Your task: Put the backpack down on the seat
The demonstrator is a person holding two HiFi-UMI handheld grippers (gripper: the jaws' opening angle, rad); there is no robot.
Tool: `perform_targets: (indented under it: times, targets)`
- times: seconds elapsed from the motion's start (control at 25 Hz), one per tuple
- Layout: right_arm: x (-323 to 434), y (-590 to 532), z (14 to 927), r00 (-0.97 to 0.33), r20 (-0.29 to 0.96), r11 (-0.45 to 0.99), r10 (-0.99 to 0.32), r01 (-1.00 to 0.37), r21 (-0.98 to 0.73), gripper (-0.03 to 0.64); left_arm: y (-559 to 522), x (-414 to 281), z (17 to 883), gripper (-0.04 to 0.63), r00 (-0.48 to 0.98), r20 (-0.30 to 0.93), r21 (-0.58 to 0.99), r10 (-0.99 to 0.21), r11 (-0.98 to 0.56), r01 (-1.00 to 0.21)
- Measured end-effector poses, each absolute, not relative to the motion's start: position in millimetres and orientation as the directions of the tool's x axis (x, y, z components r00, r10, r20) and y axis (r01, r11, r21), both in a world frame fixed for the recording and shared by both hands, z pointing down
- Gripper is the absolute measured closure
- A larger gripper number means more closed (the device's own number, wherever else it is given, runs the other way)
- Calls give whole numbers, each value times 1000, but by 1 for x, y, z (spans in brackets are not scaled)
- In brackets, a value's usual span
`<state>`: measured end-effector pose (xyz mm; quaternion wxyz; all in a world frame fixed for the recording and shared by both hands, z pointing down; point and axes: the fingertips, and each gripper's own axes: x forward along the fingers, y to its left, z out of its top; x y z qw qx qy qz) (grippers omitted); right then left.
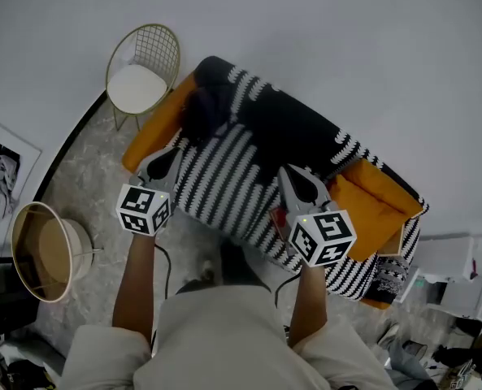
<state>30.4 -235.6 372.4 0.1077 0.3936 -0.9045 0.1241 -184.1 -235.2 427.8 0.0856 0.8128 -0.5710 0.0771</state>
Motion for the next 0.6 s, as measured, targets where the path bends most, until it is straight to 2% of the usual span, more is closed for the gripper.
perform_targets:
  times: [0.6]
  targets:
    - [59, -135, 336, -611, 252, 619, -750, -783, -56, 611, -139, -155, 374, 591, 437, 159, 9, -885, -442, -897]
